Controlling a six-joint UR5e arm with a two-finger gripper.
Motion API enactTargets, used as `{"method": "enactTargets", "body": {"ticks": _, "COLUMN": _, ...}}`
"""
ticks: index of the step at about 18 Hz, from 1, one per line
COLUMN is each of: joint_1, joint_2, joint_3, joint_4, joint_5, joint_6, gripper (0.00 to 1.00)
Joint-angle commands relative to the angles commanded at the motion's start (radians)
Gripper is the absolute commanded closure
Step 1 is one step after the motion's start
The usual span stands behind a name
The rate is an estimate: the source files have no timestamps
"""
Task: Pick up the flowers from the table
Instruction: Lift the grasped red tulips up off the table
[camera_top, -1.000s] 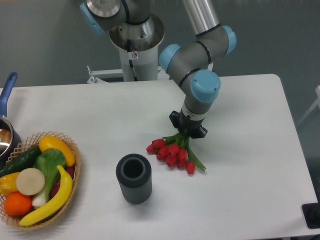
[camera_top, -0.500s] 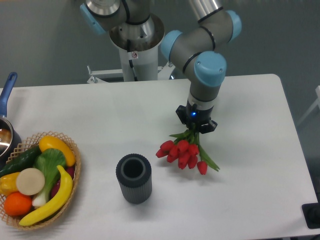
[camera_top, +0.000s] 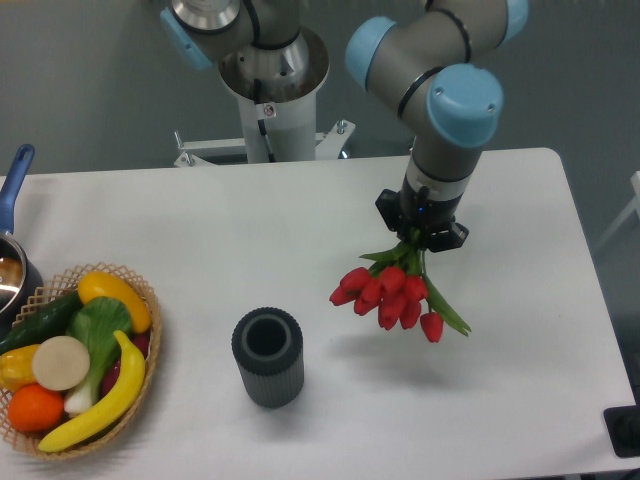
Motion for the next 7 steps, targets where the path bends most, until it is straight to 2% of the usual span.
{"method": "enactTargets", "body": {"ticks": 2, "joint_1": 0.002, "joint_2": 0.002, "joint_3": 0.006, "joint_4": -0.037, "joint_5": 0.009, "joint_6": 0.019, "gripper": 0.94}}
{"method": "enactTargets", "body": {"ticks": 7, "joint_1": 0.005, "joint_2": 0.008, "joint_3": 0.012, "joint_4": -0.045, "joint_5": 0.028, "joint_6": 0.019, "gripper": 0.94}}
